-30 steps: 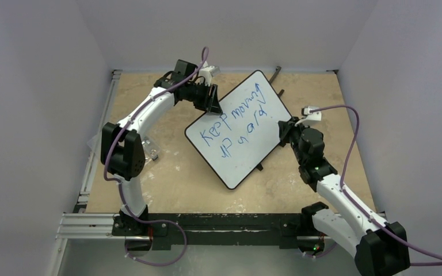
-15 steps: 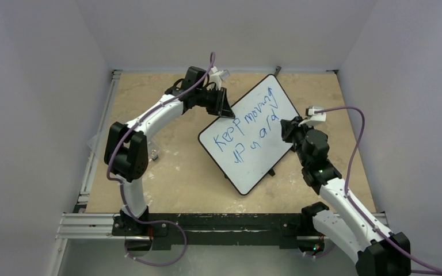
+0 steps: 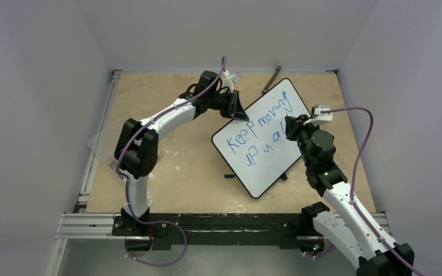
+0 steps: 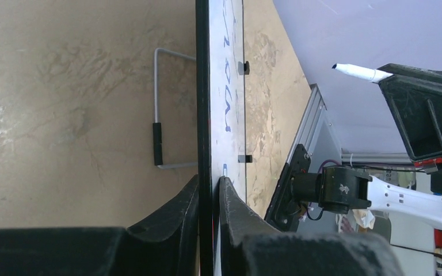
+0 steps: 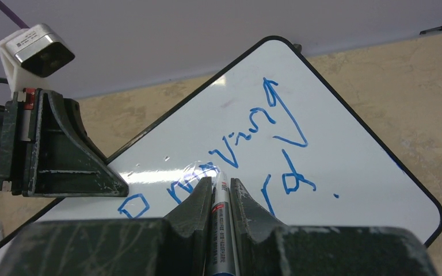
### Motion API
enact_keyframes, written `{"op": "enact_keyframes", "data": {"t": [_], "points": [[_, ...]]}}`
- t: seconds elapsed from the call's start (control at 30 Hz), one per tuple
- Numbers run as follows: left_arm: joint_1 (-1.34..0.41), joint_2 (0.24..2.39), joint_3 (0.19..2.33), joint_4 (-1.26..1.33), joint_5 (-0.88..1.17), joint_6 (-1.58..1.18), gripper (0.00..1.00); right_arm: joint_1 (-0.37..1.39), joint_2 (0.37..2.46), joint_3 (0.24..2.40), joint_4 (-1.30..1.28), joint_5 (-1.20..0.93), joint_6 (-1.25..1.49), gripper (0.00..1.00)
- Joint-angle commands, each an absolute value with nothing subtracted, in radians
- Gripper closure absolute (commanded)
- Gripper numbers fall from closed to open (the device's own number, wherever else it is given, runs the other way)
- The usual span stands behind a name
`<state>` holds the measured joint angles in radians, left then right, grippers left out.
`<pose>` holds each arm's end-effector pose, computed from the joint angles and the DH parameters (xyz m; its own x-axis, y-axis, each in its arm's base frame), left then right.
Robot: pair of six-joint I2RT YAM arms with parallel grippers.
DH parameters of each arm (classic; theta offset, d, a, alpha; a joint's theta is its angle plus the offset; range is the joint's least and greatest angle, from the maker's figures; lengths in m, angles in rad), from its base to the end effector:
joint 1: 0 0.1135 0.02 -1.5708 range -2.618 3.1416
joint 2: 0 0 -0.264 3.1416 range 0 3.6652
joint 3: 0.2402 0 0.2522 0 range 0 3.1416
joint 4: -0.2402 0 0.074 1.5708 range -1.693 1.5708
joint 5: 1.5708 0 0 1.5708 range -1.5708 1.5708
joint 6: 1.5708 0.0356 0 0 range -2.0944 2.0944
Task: Write a sentence on the whiteboard
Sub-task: Move the whiteboard to the center of the board.
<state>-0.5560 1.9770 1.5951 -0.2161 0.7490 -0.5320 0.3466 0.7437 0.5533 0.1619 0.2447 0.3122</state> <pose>0.3751 -0.2616 0.2641 -0.8506 0.0912 -0.5178 0.5025 0.4308 -0.7496 0.1780 0.0551 0.3017 -0.0568 0.2963 -0.9534 -0.0887 0.9497 0.3005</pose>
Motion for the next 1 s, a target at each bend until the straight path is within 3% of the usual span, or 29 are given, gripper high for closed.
{"op": "enact_keyframes", "data": {"t": [0.0,0.23,0.7,0.97], "points": [[-0.596,2.016,1.665,-0.143,0.778,-0.549,0.88,0.346,0.723,0.604,0.148,0.268,0.291,1.0],[-0.623,2.058,1.714,-0.139,0.806,-0.53,0.83,0.346,0.708,0.615,0.129,0.275,0.283,1.0],[-0.594,1.983,1.789,-0.304,0.755,-0.356,0.4,0.346,0.694,0.623,0.115,0.273,0.285,1.0],[-0.538,1.744,1.676,-0.375,0.555,-0.158,0.27,0.347,0.694,0.628,0.118,0.26,0.291,1.0]]}}
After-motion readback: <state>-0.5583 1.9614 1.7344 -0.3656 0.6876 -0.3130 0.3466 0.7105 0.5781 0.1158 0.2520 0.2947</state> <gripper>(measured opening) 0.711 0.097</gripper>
